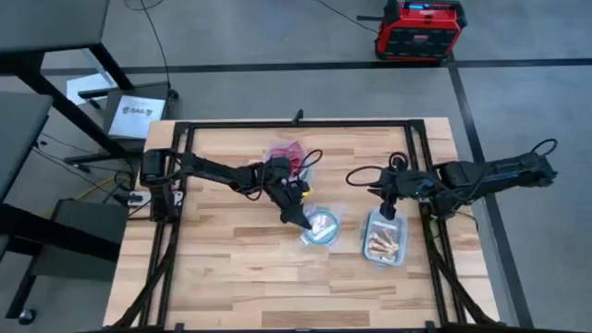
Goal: Sort candy
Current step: Close the small circular transparent bin
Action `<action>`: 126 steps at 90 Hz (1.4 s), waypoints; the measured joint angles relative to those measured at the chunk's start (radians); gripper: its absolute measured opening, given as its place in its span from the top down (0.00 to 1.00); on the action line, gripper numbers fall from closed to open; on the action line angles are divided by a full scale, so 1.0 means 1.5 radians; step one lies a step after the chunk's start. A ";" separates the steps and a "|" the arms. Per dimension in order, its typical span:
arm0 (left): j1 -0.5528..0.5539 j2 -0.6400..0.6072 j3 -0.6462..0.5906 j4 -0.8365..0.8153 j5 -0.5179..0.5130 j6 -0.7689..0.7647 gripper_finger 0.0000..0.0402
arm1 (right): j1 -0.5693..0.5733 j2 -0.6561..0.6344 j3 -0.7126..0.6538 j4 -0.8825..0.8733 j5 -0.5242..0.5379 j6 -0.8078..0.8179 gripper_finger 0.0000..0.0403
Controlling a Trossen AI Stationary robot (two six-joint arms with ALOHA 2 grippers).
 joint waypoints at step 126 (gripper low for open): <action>0.003 0.000 0.000 -0.013 -0.003 -0.002 0.89 | 0.000 0.000 0.000 0.000 0.000 -0.005 0.87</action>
